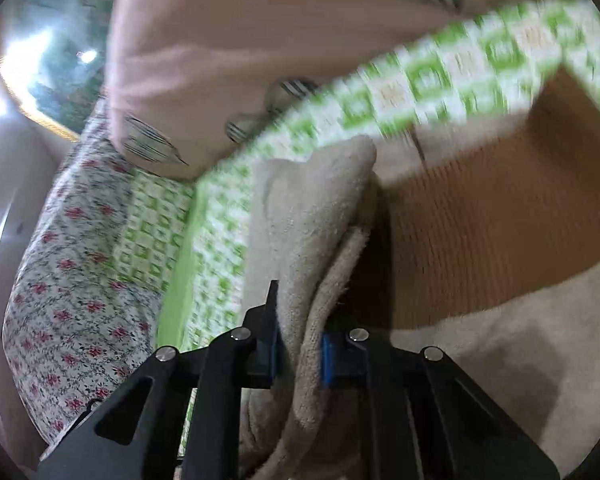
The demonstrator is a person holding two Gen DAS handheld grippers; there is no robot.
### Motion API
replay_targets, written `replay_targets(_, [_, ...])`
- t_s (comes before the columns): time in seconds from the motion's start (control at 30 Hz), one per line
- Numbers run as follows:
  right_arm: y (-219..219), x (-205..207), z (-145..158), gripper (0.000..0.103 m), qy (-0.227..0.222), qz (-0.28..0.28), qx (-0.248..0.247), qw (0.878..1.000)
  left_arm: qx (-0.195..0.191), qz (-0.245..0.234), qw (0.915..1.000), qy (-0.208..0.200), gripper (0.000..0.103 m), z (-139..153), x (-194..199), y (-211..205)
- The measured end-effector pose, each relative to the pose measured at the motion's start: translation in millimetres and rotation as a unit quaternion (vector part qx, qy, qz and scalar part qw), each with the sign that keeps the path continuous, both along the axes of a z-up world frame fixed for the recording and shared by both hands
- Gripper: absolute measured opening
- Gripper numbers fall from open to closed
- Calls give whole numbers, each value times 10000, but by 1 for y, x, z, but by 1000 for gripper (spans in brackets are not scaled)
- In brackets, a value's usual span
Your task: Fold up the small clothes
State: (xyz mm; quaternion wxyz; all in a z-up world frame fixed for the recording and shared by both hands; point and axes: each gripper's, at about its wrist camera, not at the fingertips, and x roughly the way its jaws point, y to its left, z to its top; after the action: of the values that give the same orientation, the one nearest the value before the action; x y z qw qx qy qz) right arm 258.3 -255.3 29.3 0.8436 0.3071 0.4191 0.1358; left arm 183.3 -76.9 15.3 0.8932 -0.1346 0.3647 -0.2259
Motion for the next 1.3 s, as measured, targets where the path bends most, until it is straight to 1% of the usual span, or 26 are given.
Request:
replay_targets(0.1, [-11,-25,33,17,-400,-40,-547,9977,-59,-313,9994,-147,8,12,1,-24])
replay_targets(0.17, [-23,-38,47,17,-509,-128,-733,9959,-53,-559,9983,-178,8,14,1,-47])
replay_targets(0.23, [-41,-52,52,17,-502,-240,-853,9948,18,-762,9969,-167,8,10,3,-71])
replay_targets(0.3, [-57,-60,49,17,-394,-384,-1036,9931,124,-929,9956,-59,8,-2,7,-92])
replay_targets(0.43, [-88,-72,24,17,-3,-661,-1249,9900,292,-1140,9926,307,8,-30,21,-119])
replay_targets(0.6, [-95,-73,5,17,139,-632,-1605,9849,412,-1194,9903,576,9,-48,31,-132])
replay_targets(0.7, [-105,-74,-1,17,117,-668,-1552,9856,368,-1220,9898,634,13,-47,32,-129])
replay_targets(0.8, [-107,-74,2,18,-1,-628,-1458,9873,345,-1203,9902,627,16,-43,31,-123])
replay_targets(0.87, [-111,-70,1,26,-26,-659,-1091,9918,358,-1179,9901,677,17,-46,28,-123])
replay_targets(0.9, [-113,-67,-1,27,10,-707,-955,9929,339,-1165,9900,714,17,-47,28,-123])
replay_targets(0.93, [-111,-65,3,27,-64,-770,-1043,9915,323,-1148,9902,722,17,-46,27,-123])
replay_targets(0.97, [-106,-67,10,24,-256,-762,-1216,9893,338,-1128,9907,688,17,-45,27,-124])
replay_targets(1.0, [-98,-69,18,20,-487,-702,-1429,9860,375,-1104,9912,632,17,-44,26,-124])
replay_targets(1.03, [-87,-74,29,20,-838,-577,-1675,9806,382,-1102,9913,605,17,-43,25,-124])
replay_targets(1.1, [-74,-80,40,20,-1174,-461,-2005,9715,342,-1132,9911,610,22,-42,26,-123])
replay_targets(1.13, [-72,-80,39,20,-1175,-474,-2180,9677,313,-1166,9905,651,25,-43,26,-123])
replay_targets(1.17, [-76,-76,34,20,-999,-531,-2192,9691,303,-1203,9897,717,26,-44,27,-122])
replay_targets(1.2, [-83,-71,26,22,-731,-637,-2135,9721,301,-1251,9886,780,27,-44,26,-122])
replay_targets(1.23, [-95,-68,17,31,-396,-831,-2071,9740,306,-1321,9873,832,28,-45,23,-121])
replay_targets(1.27, [-103,-70,12,35,-245,-982,-2039,9737,322,-1381,9863,845,30,-44,19,-118])
replay_targets(1.3, [-110,-73,9,40,-185,-1113,-2001,9733,337,-1440,9857,811,30,-41,13,-113])
